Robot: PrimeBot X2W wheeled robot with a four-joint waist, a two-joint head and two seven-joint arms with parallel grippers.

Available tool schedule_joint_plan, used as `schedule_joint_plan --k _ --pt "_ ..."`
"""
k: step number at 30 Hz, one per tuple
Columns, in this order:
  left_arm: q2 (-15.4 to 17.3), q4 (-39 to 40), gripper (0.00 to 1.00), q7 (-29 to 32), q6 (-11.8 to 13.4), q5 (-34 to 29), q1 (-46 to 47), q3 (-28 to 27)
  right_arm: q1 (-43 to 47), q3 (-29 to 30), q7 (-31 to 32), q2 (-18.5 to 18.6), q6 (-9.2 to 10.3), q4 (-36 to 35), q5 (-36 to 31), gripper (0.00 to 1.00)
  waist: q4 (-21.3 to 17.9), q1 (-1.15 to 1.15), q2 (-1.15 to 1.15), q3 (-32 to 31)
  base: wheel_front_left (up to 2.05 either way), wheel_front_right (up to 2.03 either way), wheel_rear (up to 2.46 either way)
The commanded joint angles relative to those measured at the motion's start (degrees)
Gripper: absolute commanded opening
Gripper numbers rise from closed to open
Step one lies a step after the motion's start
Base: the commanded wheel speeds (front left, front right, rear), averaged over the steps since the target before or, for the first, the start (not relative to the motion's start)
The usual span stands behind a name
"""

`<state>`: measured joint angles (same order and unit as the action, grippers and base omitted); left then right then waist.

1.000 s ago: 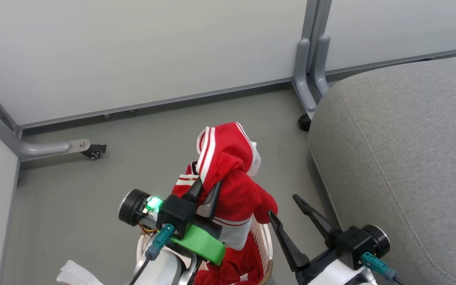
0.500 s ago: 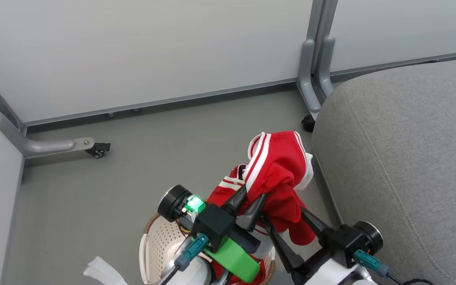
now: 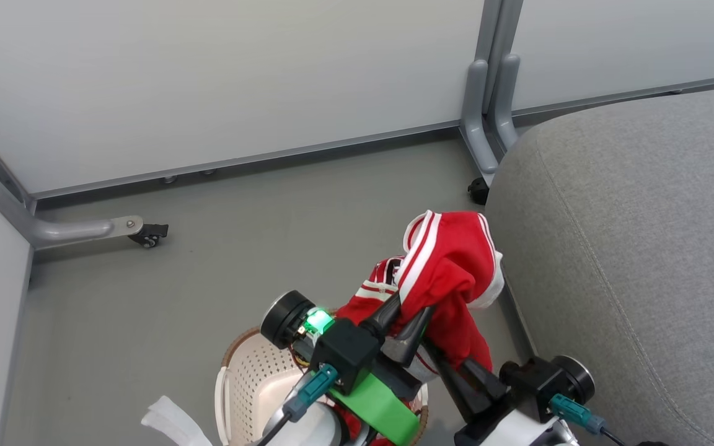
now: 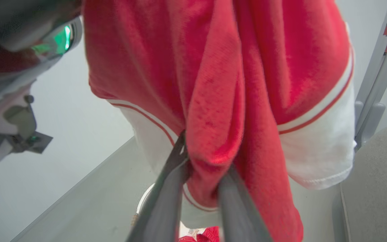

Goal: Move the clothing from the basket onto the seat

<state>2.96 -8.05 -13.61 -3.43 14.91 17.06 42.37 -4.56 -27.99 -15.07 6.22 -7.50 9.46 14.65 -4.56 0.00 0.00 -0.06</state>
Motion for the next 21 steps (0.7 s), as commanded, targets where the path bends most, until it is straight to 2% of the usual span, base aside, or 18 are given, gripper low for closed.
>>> schedule_joint_plan --k 1,10,11,12,21 --pt "-0.11 -0.21 0.00 0.03 0.51 0.63 0.88 -0.05 -0.54 0.17 -0.16 0.14 0.02 -0.25 -0.11 0.00 -0.08 0.00 0.00 0.04 0.00 0.00 0.00" --pt "-0.02 -1.02 0.00 -0.09 1.14 0.89 1.24 -0.10 0.14 0.21 -0.16 0.43 0.02 -1.29 -0.15 0.00 -0.33 0.00 0.00 0.09 0.00 0.00 0.00" --pt "0.01 -1.06 0.47 -0.12 1.31 0.91 1.27 -0.14 0.17 0.26 -0.16 0.43 0.02 -1.37 -0.17 0.00 -0.33 0.00 0.00 0.09 0.00 0.00 0.00" --pt "0.07 -1.00 1.00 -0.23 1.79 0.64 1.34 -0.41 0.18 0.31 -0.16 0.41 0.02 -1.47 -0.18 0.00 -0.33 0.00 0.00 0.12 0.00 0.00 0.00" --pt "0.54 -0.99 1.00 -0.67 2.93 0.25 1.38 -0.68 0.50 2.16 -0.16 -0.32 0.02 -3.18 -0.62 0.00 -0.31 0.00 0.00 0.57 0.00 0.00 0.00"
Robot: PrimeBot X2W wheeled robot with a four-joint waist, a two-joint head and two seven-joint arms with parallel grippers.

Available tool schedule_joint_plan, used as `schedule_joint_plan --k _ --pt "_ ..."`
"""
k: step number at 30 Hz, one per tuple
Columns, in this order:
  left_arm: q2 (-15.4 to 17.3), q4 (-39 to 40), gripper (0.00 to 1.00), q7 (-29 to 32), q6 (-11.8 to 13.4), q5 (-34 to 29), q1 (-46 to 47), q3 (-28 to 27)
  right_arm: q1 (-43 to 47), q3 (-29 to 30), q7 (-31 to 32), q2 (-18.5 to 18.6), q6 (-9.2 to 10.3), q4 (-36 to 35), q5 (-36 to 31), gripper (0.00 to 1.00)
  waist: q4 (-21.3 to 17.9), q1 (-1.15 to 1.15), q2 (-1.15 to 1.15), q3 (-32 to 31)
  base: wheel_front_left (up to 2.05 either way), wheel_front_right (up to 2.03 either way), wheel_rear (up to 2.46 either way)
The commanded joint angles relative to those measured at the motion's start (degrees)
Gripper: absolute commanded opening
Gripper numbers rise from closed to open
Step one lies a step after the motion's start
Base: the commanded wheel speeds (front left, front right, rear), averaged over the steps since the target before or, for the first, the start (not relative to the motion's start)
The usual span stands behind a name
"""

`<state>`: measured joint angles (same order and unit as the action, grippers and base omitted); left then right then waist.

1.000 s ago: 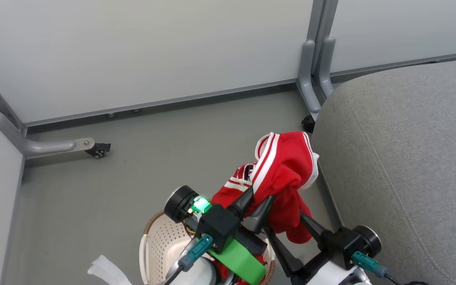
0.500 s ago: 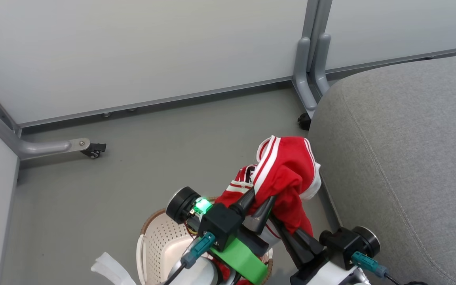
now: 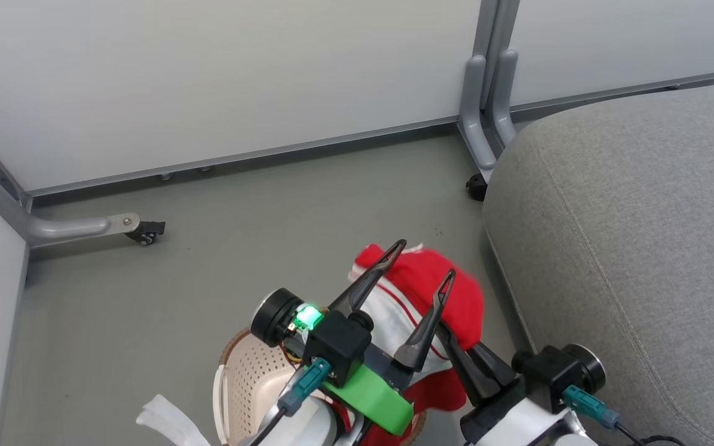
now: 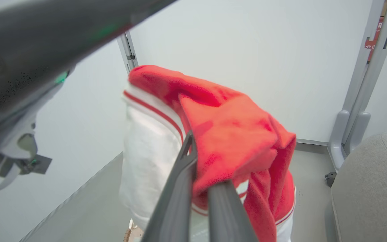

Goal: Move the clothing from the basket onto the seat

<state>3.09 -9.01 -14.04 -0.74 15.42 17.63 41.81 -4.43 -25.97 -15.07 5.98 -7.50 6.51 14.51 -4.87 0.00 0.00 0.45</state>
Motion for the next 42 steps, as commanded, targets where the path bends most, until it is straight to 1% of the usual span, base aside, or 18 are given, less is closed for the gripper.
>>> schedule_joint_plan --k 1,9,15,19,25,28,35,38,42 --pt "0.45 -0.05 1.00 -0.26 0.32 -0.24 0.86 -0.11 0.44 0.24 -0.16 -0.16 0.02 -0.41 -0.56 0.00 -0.01 0.00 0.00 0.11 0.00 0.00 0.00" --pt "0.82 -0.18 1.00 -0.39 0.77 -0.01 1.03 -0.15 0.30 0.17 -0.16 -0.10 0.02 -0.74 -0.83 0.00 -0.26 0.00 0.00 0.53 0.00 0.00 0.00" --pt "1.19 -0.10 1.00 -0.67 1.78 0.06 0.97 -0.83 0.22 0.52 -0.16 0.04 0.02 -0.94 -1.13 0.00 -0.28 0.00 0.00 0.90 0.00 0.00 0.00" --pt "1.75 -0.49 1.00 -0.71 1.86 -0.04 0.48 -1.08 -0.03 1.42 -0.16 0.25 0.02 -1.48 -1.87 0.00 -0.46 0.00 0.00 1.19 0.00 0.00 0.00" --pt "3.15 -0.43 1.00 -1.12 2.89 -0.51 -1.07 -2.40 -1.16 3.93 -0.16 0.92 0.02 -3.73 -3.43 0.00 -1.62 0.00 0.00 2.47 0.00 0.00 0.00" --pt "4.24 0.39 1.00 -1.17 3.14 -1.15 -1.88 -3.62 -1.56 5.62 -0.16 1.21 0.02 -5.74 -4.41 0.00 -2.92 0.00 0.00 3.45 0.00 0.00 0.00" --pt "7.12 5.79 1.00 -1.09 2.24 -4.17 -6.21 -7.56 -1.28 10.32 -0.16 1.06 0.02 -11.94 -6.55 0.00 -7.46 0.00 0.00 6.04 0.00 0.00 0.00" --pt "7.60 7.39 1.00 -1.10 1.73 -5.43 -7.88 -8.83 -0.45 12.09 -0.16 0.78 0.02 -14.17 -7.31 0.00 -9.70 0.00 0.00 6.99 0.00 0.00 0.00" --pt "8.15 8.14 1.00 -1.10 0.14 -7.76 -9.12 -9.41 1.02 13.65 -0.16 0.47 0.02 -16.74 -8.13 0.00 -13.19 0.00 0.00 7.98 0.00 0.00 0.00"
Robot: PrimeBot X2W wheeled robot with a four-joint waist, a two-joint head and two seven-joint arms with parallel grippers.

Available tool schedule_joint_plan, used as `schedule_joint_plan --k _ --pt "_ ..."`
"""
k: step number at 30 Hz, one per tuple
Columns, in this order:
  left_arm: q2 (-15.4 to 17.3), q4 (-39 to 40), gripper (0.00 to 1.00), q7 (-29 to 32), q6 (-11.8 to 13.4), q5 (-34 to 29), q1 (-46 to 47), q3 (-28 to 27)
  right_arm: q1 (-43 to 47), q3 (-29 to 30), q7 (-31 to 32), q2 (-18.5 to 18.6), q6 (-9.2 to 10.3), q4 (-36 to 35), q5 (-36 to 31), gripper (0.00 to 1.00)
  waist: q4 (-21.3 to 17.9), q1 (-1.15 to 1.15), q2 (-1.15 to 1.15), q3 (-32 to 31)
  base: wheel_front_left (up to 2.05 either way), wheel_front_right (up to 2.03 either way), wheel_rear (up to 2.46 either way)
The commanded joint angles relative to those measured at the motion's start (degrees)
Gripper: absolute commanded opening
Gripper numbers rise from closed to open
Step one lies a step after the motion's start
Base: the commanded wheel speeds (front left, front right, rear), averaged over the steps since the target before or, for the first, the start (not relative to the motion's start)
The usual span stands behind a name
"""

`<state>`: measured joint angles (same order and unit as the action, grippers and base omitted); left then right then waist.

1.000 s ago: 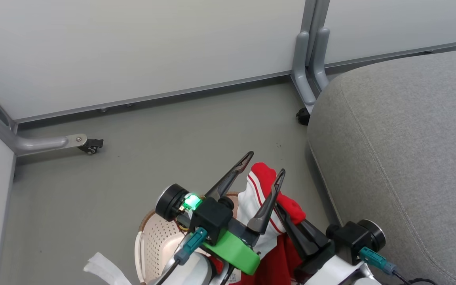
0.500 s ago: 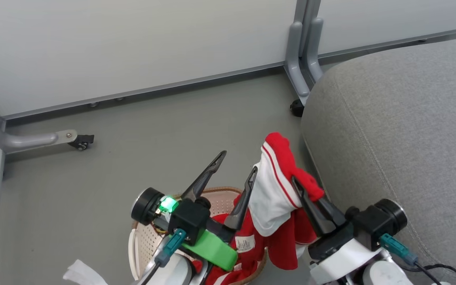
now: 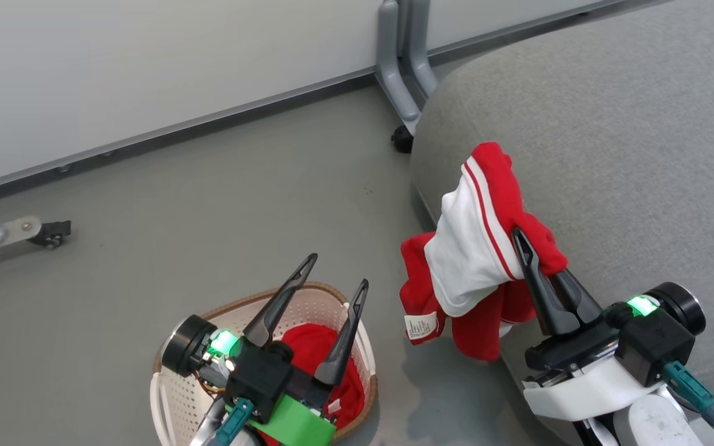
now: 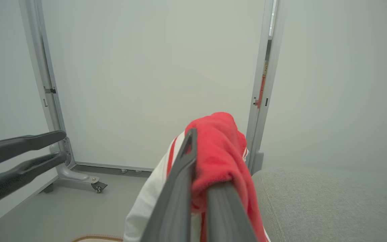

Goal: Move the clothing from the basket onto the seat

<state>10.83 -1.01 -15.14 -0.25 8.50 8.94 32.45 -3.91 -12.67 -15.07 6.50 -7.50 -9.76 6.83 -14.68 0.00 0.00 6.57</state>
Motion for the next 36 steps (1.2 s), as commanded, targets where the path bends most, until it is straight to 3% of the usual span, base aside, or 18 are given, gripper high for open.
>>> schedule_joint_plan --k 1,13,20,24,30,36 --pt "0.47 0.27 1.00 0.00 -0.67 -1.08 -0.46 -0.14 0.76 0.56 -0.16 -0.15 0.02 -1.09 -0.51 0.00 -4.52 0.00 0.00 2.28 0.00 0.00 0.00" --pt "0.45 -1.17 1.00 0.00 -4.76 -4.17 2.10 1.10 3.48 3.48 -0.16 -2.60 0.02 -4.95 0.31 0.00 -14.88 0.00 0.00 6.37 0.00 0.00 0.00" --pt "1.22 -1.89 1.00 0.00 -5.75 -4.74 3.41 2.05 -1.43 7.10 -0.16 -3.31 0.02 -7.36 3.14 0.00 -16.60 0.00 0.00 9.94 0.00 0.00 0.00" --pt "2.51 -2.11 1.00 -0.01 -6.25 -5.46 5.16 2.83 -9.77 11.28 -0.16 -3.14 0.02 -8.13 4.74 0.00 -15.74 0.00 0.00 13.51 0.00 0.00 0.00" --pt "4.57 -2.14 1.00 -0.01 -6.72 -6.13 8.28 3.02 -25.95 16.78 -0.16 2.53 0.03 -3.80 7.14 0.00 -12.27 0.00 0.00 19.56 0.00 0.00 0.00" --pt "6.20 -1.29 1.00 -0.01 -6.67 -6.77 11.43 2.57 -40.70 23.52 -0.14 10.65 0.04 4.33 9.40 0.00 -7.72 0.00 0.00 25.91 0.00 0.00 0.00"
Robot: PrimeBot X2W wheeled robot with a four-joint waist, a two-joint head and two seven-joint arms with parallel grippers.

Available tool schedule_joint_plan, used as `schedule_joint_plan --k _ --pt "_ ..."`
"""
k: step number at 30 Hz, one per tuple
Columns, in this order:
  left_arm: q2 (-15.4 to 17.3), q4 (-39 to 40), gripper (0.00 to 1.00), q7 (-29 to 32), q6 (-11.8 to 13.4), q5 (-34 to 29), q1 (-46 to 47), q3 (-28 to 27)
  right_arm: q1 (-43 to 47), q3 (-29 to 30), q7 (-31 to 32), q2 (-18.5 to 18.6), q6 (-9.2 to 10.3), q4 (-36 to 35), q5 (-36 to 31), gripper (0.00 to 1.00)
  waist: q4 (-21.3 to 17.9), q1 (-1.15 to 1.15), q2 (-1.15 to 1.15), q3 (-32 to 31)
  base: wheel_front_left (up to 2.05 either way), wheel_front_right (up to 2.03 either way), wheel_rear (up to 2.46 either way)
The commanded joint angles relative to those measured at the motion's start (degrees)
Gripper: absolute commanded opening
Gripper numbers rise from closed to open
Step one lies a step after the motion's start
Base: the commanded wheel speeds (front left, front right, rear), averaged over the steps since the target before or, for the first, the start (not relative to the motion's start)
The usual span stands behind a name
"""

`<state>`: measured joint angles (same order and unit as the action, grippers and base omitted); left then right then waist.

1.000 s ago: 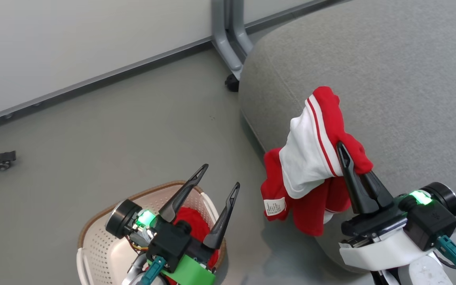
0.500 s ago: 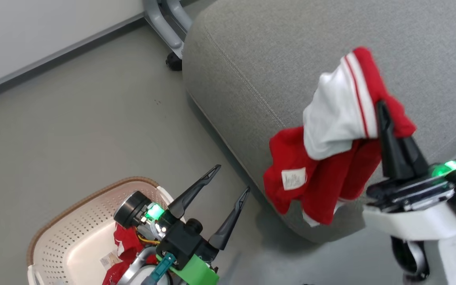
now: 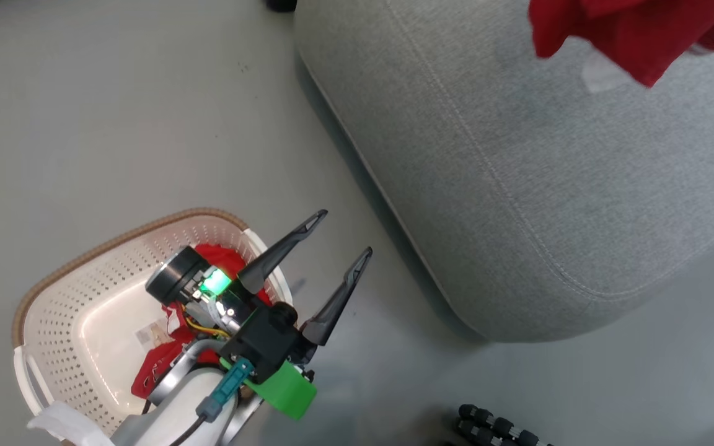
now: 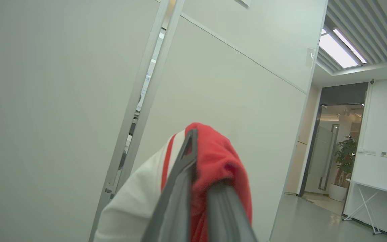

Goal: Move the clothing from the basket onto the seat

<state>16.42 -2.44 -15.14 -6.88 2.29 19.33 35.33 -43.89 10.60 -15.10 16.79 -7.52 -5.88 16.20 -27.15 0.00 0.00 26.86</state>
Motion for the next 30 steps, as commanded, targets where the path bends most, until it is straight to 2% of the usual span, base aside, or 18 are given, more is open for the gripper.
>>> schedule_joint_plan --k 1,4,6,11,16,18,19,20,25,30 --pt "0.85 0.29 1.00 -0.01 0.05 -0.56 1.46 -0.59 -2.29 1.01 -0.11 1.62 0.06 1.87 -0.37 0.00 5.35 0.00 0.00 6.67 0.00 0.00 0.00" --pt "1.19 0.84 1.00 -0.01 0.25 -0.53 2.51 -1.07 -4.62 3.15 -0.08 2.59 0.06 5.74 -0.16 0.00 6.52 0.00 0.00 9.04 0.00 0.00 0.00" --pt "1.29 1.09 1.00 -0.01 0.26 -0.71 3.24 -1.07 -4.28 5.08 -0.08 1.97 0.07 8.46 0.06 0.00 7.08 0.00 0.00 10.28 0.00 0.00 0.00" --pt "0.76 0.77 1.00 -0.01 0.13 -0.45 4.76 -0.53 2.28 10.77 -0.08 -2.42 0.07 16.23 -1.65 0.00 8.19 0.00 0.00 11.27 0.00 0.00 0.00" --pt "-0.33 -0.55 1.00 -0.01 0.55 0.30 5.00 -0.19 11.00 17.69 -0.08 -8.19 0.06 22.45 -3.62 0.00 9.17 0.00 0.00 9.15 0.00 0.00 0.00" --pt "-0.85 -0.87 1.00 -0.01 0.85 0.82 4.19 -0.38 13.99 18.69 -0.08 -9.64 0.06 23.82 -4.10 0.01 9.25 0.00 0.00 7.75 0.00 0.00 0.00" --pt "-1.07 -1.17 1.00 -0.01 0.92 1.10 3.77 -0.37 15.37 18.89 -0.07 -10.08 0.06 24.26 -4.32 0.29 9.33 0.00 0.00 7.02 0.00 0.00 0.00" --pt "-1.36 -1.47 1.00 -0.01 0.95 1.34 3.32 -0.29 16.99 20.08 -0.08 -10.65 0.07 24.33 -4.59 1.00 9.42 0.00 0.00 6.18 0.00 0.00 0.00" --pt "-3.46 -2.21 1.00 -0.01 1.36 2.39 2.09 -0.07 23.61 22.81 -0.07 -12.85 0.07 23.13 -5.88 1.00 10.47 0.00 0.00 1.63 0.00 0.00 0.00" --pt "-6.52 -2.66 1.00 -0.01 2.26 3.63 0.22 -1.15 30.54 24.78 -0.07 -13.84 0.06 21.17 -7.26 1.00 13.84 0.00 0.00 -3.68 0.00 0.00 0.00"
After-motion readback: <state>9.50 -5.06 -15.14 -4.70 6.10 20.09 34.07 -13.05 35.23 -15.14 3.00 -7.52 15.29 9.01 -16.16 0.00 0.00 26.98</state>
